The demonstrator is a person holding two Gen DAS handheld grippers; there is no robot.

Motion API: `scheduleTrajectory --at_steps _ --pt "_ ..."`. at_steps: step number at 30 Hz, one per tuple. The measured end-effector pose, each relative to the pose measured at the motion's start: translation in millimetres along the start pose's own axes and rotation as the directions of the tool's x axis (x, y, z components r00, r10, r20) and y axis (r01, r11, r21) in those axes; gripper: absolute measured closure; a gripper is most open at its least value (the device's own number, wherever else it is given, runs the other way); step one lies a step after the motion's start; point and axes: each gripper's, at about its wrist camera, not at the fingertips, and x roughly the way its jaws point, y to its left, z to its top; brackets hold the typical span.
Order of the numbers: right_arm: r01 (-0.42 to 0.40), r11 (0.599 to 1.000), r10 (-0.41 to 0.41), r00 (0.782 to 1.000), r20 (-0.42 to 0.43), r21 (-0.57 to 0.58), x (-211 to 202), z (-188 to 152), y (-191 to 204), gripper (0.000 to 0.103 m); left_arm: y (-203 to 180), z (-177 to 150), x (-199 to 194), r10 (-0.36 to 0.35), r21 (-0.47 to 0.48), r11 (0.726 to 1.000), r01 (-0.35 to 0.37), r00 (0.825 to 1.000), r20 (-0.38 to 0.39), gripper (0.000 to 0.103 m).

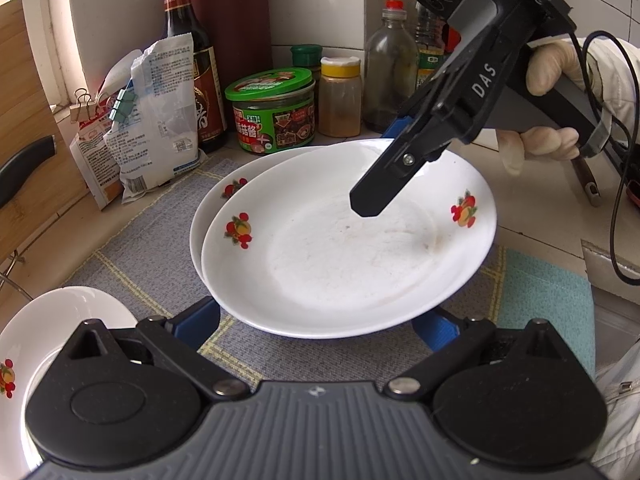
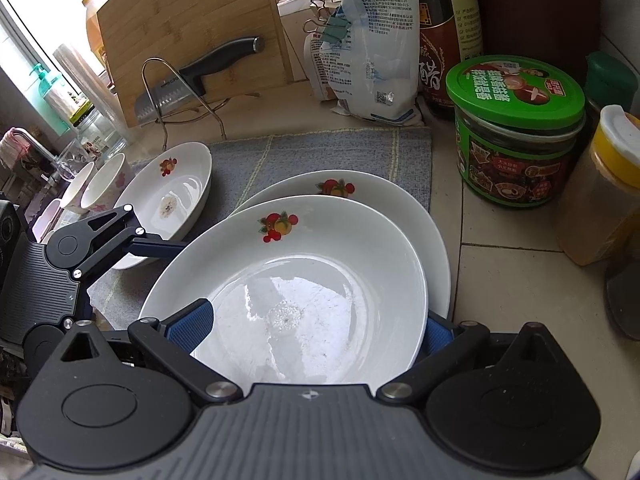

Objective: Organize plates and bowls
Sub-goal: 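Lower the held plate onto the placed plate with the right tool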

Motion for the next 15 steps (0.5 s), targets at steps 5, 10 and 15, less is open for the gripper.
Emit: scheduleTrajectory --at_steps 5,10,15 --pt "0.013 1.000 -0.013 1.000 0.005 0.000 -3.6 -1.2 2.4 0.000 0.4 0.3 0.4 0.001 -0.010 1.000 -0.001 1.000 0.004 0.002" --pt "0.025 1.000 -0.025 1.000 0.009 0.001 -5.7 -3.1 4.6 0.000 0.4 0.5 0.7 0.001 -0.011 1.000 -0.001 1.000 0.007 0.002" --pt "0.048 0.999 -0.048 0.999 0.002 -0.006 -6.9 -3.1 8.1 0.000 0.7 -0.4 -1.3 -0.001 -0.012 1.000 0.001 1.000 0.013 0.002"
